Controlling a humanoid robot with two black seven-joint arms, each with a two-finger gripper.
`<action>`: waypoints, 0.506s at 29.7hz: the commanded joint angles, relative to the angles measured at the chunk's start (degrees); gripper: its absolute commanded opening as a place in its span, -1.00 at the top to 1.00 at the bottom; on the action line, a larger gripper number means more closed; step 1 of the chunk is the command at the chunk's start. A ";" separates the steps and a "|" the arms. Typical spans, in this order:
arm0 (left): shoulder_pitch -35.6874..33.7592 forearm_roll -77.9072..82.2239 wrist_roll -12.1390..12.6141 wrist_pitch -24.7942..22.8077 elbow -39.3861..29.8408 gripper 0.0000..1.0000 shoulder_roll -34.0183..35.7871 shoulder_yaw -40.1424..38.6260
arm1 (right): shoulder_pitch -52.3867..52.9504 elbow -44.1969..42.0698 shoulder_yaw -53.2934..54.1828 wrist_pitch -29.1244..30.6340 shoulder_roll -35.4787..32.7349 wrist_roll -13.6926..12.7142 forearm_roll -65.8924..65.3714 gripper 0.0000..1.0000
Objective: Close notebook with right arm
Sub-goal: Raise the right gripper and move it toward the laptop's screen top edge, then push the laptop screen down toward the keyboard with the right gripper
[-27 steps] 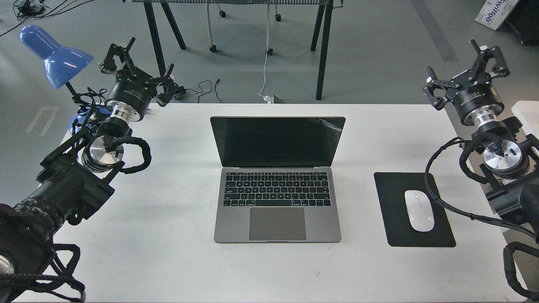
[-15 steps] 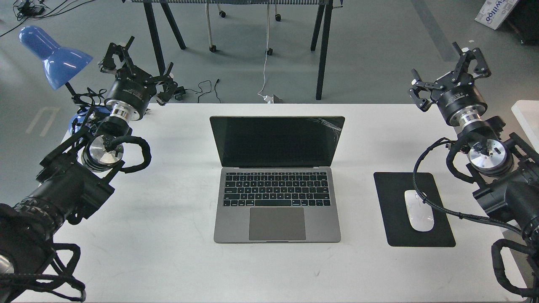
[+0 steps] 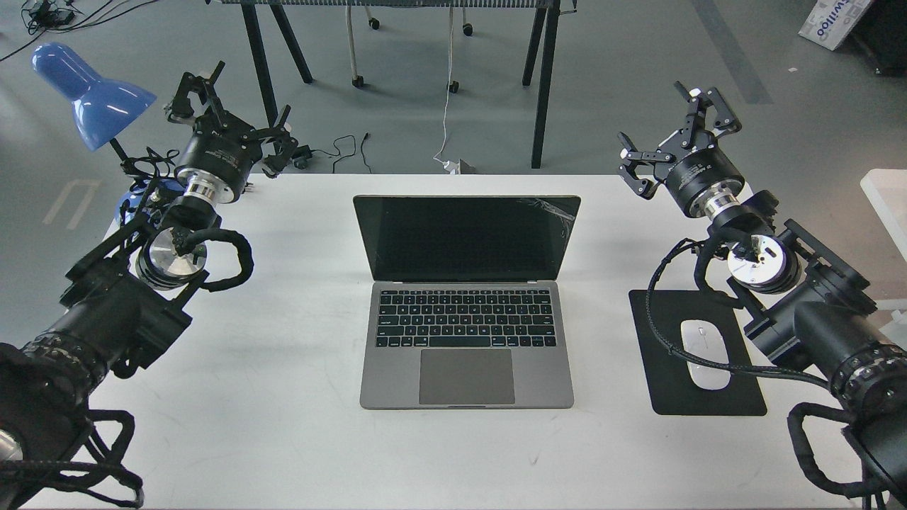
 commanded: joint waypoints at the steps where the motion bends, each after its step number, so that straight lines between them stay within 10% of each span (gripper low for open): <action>1: 0.03 0.00 0.00 0.00 0.01 -1.00 -0.01 0.01 | 1.52 0.31 -2.10 0.00 1.82 -0.16 -0.02 -1.00; 15: 0.03 -0.09 0.00 0.00 0.01 -1.00 0.08 -0.08 | 2.32 11.20 -18.71 0.61 -0.19 -0.60 -0.19 -1.00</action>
